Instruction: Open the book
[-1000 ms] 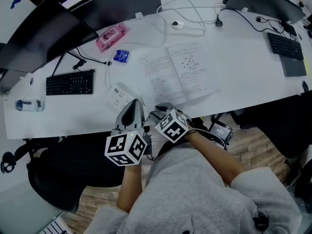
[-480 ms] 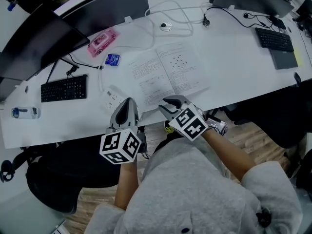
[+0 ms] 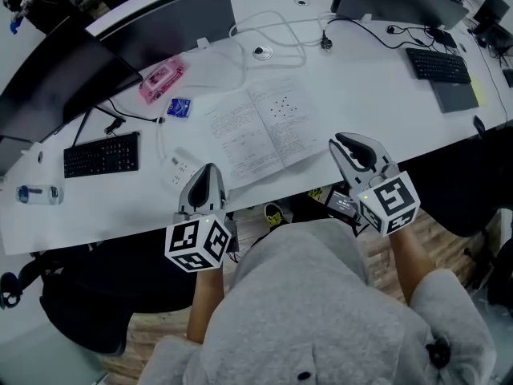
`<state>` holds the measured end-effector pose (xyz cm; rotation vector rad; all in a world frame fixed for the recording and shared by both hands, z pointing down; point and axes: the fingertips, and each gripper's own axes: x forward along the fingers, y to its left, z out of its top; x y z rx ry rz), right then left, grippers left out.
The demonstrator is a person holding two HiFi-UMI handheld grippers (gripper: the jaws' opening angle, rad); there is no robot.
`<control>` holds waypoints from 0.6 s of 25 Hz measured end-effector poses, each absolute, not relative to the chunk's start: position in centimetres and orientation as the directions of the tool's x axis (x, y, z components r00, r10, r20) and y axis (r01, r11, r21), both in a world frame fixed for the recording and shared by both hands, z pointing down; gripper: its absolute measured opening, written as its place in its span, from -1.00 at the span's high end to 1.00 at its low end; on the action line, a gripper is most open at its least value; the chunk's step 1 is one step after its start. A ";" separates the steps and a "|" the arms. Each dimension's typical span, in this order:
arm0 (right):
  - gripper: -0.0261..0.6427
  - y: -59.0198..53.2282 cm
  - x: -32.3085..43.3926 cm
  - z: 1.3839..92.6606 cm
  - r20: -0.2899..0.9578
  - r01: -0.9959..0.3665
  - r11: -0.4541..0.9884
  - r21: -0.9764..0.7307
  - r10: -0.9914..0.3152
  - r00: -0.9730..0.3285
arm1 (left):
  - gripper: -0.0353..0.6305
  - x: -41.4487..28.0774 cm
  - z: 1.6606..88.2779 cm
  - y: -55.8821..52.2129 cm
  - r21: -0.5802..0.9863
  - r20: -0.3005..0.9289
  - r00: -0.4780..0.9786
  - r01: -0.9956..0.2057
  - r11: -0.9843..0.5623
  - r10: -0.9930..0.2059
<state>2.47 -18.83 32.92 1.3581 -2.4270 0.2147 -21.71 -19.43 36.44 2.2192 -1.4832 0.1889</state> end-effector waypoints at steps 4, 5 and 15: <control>0.82 -18.2 5.3 30.2 0.286 -0.895 0.446 -0.021 -0.855 -0.433 | 0.87 -21.5 36.5 -19.4 0.281 0.357 0.410 -0.904 -0.322 -0.840; 0.83 -18.0 5.6 30.0 0.272 -0.900 0.434 -0.038 -0.862 -0.427 | 0.87 -21.4 36.5 -19.3 0.278 0.358 0.413 -0.903 -0.326 -0.838; 0.84 -17.2 8.1 30.4 0.226 -0.939 0.321 -0.123 -0.912 -0.342 | 0.87 -19.9 36.1 -19.6 0.258 0.353 0.437 -0.896 -0.362 -0.827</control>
